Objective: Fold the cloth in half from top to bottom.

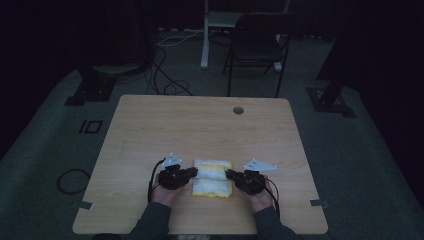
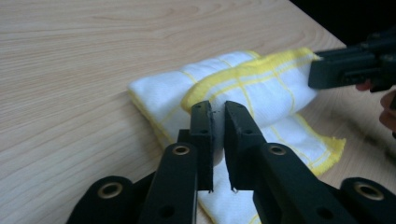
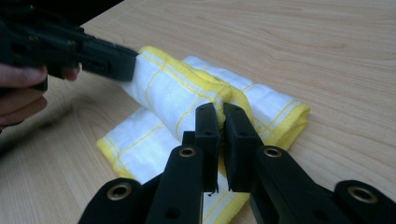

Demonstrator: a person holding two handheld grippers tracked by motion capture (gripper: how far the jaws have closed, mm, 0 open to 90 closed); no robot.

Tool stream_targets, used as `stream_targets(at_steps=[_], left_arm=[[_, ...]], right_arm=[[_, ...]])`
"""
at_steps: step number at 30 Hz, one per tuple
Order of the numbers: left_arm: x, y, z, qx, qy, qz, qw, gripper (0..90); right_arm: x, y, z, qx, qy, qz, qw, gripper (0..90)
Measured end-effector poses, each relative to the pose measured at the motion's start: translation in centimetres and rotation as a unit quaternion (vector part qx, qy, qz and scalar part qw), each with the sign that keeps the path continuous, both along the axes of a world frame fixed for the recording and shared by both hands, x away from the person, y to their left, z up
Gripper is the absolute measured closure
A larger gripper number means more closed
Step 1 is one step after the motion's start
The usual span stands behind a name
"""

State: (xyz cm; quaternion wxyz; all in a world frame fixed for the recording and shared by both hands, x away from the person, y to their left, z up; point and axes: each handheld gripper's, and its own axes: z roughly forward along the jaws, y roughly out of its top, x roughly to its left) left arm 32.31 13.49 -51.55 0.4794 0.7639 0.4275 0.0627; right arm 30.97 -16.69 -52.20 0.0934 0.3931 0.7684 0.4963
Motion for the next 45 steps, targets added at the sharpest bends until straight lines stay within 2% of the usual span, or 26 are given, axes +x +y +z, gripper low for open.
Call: stream_targets(at_steps=[5,8,13,16,23,26,29,34,40,43,45], left_arm=[[1.0,1.0,1.1,-0.012,-0.011,0.027,0.9995,81.4],[1.8,0.9,1.3,-0.006,-0.009,0.029,0.9995,81.3],[3.0,-0.1,0.2,0.009,0.009,0.018,0.9997,81.3],[3.2,-0.6,-0.5,0.017,0.015,0.009,0.9997,81.3],[2.3,-1.1,-0.9,0.026,0.008,-0.008,0.9996,81.2],[1.5,-1.4,-1.2,0.03,0.002,-0.016,0.9994,81.2],[0.7,-1.5,-1.6,0.038,-0.004,-0.022,0.999,80.8],[-0.7,-1.1,-2.3,0.053,-0.008,-0.026,0.9982,79.6],[-1.5,0.1,-2.5,0.052,-0.015,-0.012,0.9985,77.5],[-1.6,0.7,-2.3,0.054,-0.02,-0.014,0.9983,73.6],[-1.7,1.0,-2.1,0.059,-0.025,-0.009,0.9979,72.6]], right_arm=[[-0.3,0.1,-0.1,-0.002,0.0,0.003,1.0,85.5],[-0.4,0.0,-0.1,-0.002,0.0,0.005,1.0,85.4],[-0.6,0.0,-0.2,-0.003,0.001,0.007,1.0,85.3],[-0.6,0.0,-0.2,-0.002,0.001,0.01,0.9999,85.2],[-0.8,-0.1,-0.1,-0.003,-0.002,0.018,0.9998,81.9],[-1.0,-0.3,0.1,0.002,-0.01,0.018,0.9998,70.3],[-1.1,-1.0,0.5,0.021,-0.02,0.014,0.9995,60.1],[-0.7,-2.1,0.7,0.03,-0.024,-0.007,0.9992,55.9],[0.0,-3.1,0.3,0.007,-0.022,-0.032,0.9992,54.4],[0.3,-3.7,-0.1,-0.021,-0.026,-0.049,0.9983,54.1],[0.7,-4.2,-0.4,-0.025,-0.016,-0.058,0.9979,54.1]])
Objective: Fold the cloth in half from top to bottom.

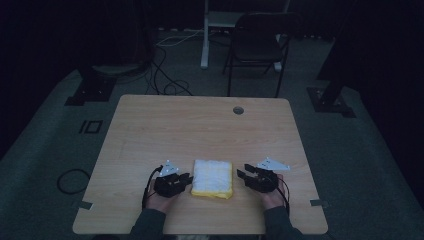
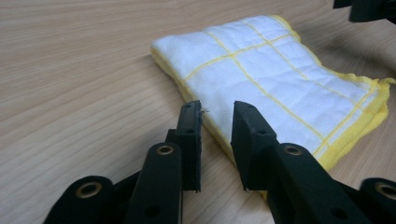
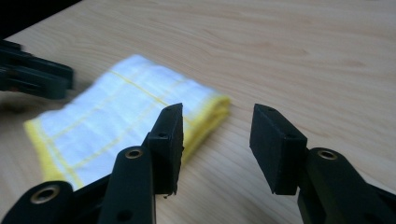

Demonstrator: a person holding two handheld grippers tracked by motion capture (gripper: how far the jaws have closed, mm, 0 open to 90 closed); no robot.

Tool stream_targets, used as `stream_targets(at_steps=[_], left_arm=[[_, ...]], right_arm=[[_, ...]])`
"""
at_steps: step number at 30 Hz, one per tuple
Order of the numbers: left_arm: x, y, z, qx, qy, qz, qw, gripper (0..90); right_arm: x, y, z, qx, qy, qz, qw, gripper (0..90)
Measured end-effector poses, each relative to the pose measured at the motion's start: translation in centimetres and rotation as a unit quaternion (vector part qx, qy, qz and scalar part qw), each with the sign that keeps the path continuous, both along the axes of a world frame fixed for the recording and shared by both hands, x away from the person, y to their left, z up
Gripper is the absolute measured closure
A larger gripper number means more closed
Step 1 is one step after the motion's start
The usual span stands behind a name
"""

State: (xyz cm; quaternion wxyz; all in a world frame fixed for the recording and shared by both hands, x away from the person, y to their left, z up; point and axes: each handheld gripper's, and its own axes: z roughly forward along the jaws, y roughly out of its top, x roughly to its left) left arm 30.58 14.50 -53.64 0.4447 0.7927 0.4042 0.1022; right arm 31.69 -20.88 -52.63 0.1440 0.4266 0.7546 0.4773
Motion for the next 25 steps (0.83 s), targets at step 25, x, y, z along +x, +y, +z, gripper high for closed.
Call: stream_targets(at_steps=[25], left_arm=[[1.2,6.6,2.0,-0.023,-0.015,0.113,0.9932,63.9]], right_arm=[[1.8,-3.6,-1.1,-0.025,0.027,-0.092,0.995,53.5]])
